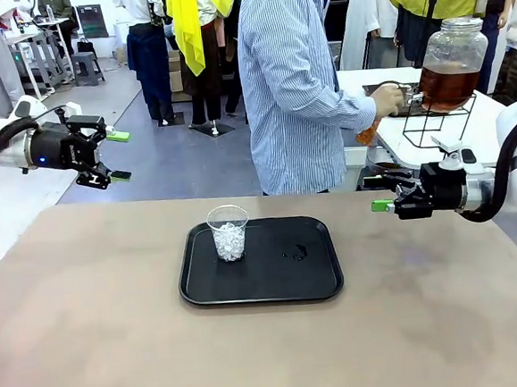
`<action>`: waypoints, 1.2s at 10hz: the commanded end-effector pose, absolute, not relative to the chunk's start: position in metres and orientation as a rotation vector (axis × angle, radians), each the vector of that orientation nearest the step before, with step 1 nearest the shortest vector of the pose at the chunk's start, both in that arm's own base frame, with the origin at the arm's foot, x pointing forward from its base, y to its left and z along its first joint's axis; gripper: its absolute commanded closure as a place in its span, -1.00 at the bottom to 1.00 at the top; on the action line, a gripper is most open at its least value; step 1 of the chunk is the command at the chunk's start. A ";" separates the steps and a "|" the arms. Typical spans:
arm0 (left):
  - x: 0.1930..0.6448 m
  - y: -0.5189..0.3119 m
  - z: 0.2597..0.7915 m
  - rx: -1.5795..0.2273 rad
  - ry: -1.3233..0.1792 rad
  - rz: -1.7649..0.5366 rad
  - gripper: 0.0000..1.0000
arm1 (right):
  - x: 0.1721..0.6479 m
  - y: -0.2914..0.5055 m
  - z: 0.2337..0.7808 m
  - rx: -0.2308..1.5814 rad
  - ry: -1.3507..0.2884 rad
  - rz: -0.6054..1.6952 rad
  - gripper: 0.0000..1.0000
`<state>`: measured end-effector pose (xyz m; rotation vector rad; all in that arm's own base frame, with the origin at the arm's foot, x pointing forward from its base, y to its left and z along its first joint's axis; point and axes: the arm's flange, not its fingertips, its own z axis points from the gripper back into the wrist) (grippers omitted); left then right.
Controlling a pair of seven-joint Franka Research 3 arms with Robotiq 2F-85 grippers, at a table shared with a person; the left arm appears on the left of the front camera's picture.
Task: Pour the drink into the iced cup.
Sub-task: Pick up the iced cup indicated by the human and present it to them.
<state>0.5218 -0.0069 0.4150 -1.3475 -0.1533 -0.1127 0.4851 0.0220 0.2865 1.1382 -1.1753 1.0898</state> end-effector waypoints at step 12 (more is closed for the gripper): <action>0.519 -0.008 0.417 -1.344 -0.159 -0.111 -1.00 | 0.488 0.024 0.290 1.135 -1.177 1.099 -1.00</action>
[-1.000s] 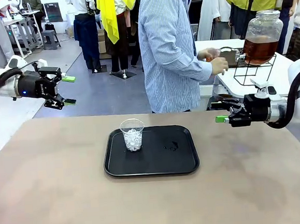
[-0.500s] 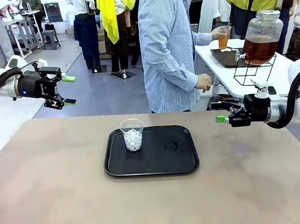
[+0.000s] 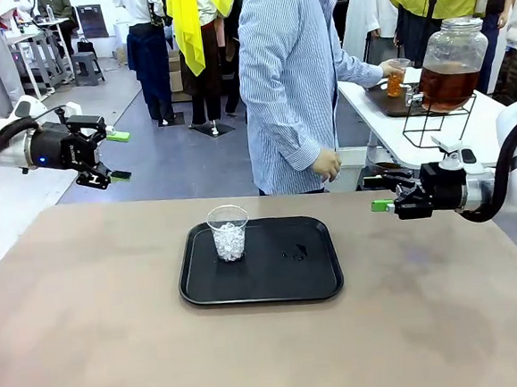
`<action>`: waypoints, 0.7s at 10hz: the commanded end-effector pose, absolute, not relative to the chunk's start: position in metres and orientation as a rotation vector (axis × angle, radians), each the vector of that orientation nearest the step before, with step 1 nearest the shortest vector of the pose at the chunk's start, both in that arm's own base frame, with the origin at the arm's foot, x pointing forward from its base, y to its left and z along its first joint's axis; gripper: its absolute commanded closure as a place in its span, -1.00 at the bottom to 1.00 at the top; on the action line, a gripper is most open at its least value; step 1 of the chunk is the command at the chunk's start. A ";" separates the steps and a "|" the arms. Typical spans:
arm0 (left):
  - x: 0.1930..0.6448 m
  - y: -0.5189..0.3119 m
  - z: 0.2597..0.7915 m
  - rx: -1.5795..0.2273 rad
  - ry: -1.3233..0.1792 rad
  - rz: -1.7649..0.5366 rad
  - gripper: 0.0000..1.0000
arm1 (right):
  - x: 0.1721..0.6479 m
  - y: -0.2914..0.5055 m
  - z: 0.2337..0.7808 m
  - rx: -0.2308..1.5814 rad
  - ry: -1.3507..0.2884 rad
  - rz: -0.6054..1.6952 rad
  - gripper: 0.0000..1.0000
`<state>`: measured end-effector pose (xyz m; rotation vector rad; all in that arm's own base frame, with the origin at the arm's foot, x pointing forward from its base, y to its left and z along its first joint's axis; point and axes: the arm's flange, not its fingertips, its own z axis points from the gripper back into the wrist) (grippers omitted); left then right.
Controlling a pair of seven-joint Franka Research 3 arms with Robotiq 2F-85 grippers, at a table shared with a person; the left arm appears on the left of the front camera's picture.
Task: Pour the drink into the iced cup.
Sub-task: Pick up the iced cup indicated by the human and present it to them.
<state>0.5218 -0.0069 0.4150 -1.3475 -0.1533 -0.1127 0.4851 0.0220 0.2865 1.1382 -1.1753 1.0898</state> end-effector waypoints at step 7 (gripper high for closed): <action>0.519 -0.008 0.417 -1.344 -0.159 -0.111 -1.00 | 0.488 0.024 0.290 1.135 -1.177 1.099 -1.00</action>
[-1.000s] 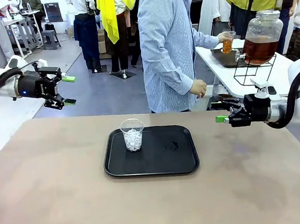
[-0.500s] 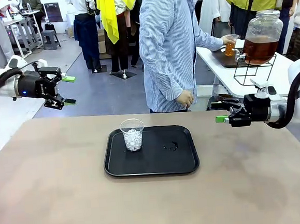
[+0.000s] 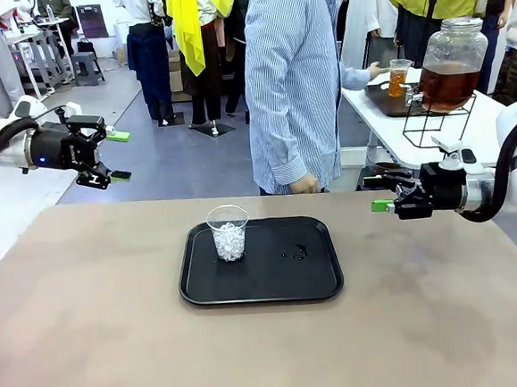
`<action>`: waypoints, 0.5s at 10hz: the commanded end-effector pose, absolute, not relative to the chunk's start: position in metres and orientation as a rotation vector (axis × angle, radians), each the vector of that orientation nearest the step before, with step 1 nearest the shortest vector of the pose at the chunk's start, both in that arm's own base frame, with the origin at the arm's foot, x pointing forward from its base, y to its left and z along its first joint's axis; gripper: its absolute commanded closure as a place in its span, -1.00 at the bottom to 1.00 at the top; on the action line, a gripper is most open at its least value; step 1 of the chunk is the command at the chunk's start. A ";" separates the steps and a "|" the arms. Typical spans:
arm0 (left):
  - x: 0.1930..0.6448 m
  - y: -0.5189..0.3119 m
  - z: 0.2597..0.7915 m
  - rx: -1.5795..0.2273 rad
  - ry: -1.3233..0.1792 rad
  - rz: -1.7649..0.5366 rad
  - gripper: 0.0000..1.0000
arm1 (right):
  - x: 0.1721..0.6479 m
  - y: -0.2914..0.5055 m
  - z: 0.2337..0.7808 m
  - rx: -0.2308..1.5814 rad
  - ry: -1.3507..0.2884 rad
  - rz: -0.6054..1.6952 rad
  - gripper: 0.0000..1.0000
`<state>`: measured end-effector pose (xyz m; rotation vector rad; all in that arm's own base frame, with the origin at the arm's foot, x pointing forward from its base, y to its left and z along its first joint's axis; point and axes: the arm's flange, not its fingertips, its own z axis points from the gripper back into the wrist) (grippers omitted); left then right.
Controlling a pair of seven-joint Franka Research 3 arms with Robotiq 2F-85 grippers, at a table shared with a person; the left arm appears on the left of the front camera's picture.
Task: Pour the drink into the iced cup.
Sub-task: Pick up the iced cup indicated by the human and present it to them.
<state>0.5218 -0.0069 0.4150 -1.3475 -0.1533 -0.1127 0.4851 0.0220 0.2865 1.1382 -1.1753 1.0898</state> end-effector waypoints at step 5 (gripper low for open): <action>0.519 -0.008 0.417 -1.344 -0.159 -0.111 -1.00 | 0.488 0.024 0.290 1.135 -1.177 1.099 -1.00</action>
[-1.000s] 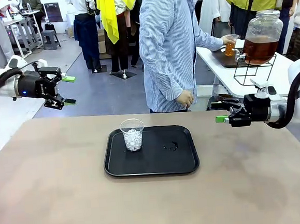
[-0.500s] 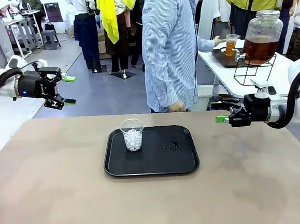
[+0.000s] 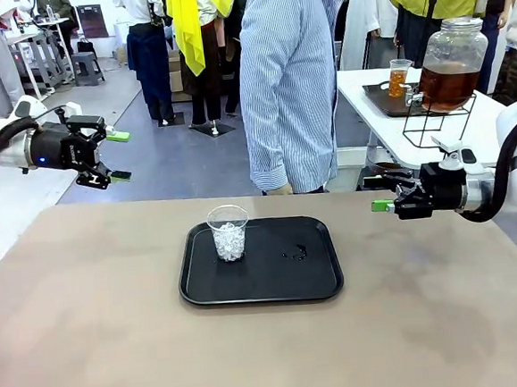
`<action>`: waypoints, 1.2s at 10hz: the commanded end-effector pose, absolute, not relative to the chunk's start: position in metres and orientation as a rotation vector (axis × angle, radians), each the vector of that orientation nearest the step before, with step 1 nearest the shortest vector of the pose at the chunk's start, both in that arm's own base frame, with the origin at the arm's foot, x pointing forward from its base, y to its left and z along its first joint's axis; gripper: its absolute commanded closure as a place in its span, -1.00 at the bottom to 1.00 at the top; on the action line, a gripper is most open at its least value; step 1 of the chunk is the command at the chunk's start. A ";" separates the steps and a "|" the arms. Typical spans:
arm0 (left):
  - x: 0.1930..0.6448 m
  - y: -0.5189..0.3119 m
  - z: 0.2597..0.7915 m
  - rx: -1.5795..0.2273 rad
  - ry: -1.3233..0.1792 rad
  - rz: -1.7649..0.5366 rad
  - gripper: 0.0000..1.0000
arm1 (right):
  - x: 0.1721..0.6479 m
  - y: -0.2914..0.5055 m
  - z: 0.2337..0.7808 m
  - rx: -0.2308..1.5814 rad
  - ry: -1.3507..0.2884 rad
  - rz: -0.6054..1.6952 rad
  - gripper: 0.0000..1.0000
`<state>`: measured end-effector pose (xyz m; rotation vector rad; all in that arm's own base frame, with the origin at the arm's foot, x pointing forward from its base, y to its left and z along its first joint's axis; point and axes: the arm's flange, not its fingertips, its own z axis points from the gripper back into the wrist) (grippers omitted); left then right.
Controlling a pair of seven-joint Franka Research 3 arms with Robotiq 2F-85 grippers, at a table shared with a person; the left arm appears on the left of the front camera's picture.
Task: Pour the drink into the iced cup.
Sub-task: Pick up the iced cup indicated by the human and present it to them.
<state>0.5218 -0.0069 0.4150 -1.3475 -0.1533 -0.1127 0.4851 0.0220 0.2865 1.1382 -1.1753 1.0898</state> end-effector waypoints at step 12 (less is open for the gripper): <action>0.519 -0.008 0.417 -1.344 -0.159 -0.111 -1.00 | 0.488 0.024 0.290 1.135 -1.177 1.099 -1.00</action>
